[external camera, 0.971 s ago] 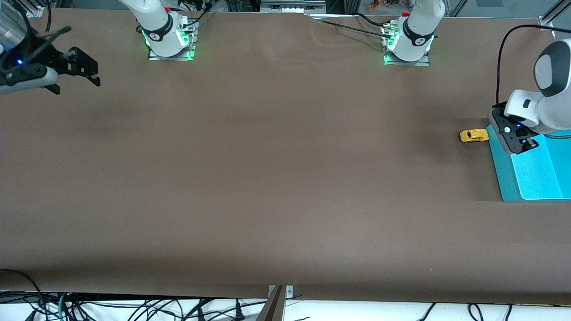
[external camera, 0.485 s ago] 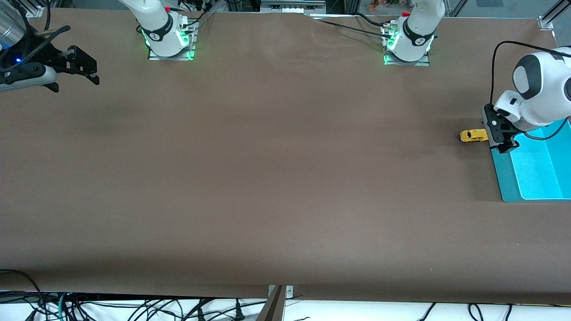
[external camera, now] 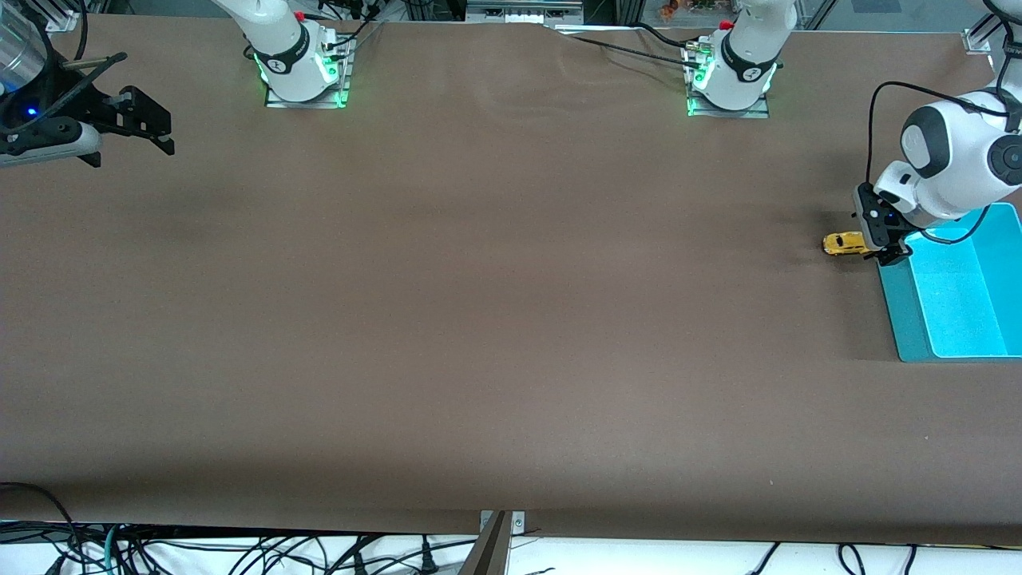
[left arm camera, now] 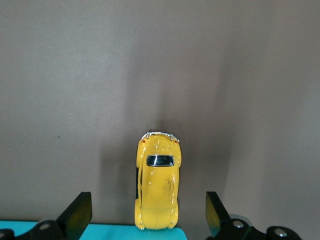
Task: Wind and store yellow beetle car
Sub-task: 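Lower the left gripper onto the car beside the box and grasp, then lift the car with the left gripper over the blue box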
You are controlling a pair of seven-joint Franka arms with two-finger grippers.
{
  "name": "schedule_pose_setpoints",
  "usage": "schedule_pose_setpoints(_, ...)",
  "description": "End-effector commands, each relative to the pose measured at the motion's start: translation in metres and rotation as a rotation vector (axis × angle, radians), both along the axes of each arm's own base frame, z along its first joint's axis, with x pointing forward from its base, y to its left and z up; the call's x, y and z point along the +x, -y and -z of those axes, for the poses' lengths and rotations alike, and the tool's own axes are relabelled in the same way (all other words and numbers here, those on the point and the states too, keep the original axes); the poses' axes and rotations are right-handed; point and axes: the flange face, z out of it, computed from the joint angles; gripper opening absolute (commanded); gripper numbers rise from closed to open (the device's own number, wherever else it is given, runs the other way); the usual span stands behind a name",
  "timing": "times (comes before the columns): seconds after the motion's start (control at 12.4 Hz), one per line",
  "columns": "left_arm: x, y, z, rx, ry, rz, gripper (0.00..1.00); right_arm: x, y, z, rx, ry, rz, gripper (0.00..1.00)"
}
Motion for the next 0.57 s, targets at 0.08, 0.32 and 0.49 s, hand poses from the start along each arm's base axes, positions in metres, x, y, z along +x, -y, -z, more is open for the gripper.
schedule_pose_setpoints(0.08, -0.011, -0.022, 0.033, -0.014, 0.014, 0.012, 1.0, 0.0, -0.001, -0.003, -0.026, 0.015, 0.008, 1.0)
schedule_pose_setpoints(0.32, -0.017, -0.021, 0.042, -0.019, 0.016, 0.009, 1.0, 0.001, -0.001, -0.008, -0.017, 0.018, 0.005, 1.0)
schedule_pose_setpoints(0.49, -0.018, -0.019, 0.048, -0.027, 0.007, 0.012, 0.82, 0.001, -0.002, -0.009, -0.021, 0.017, 0.0, 1.0)
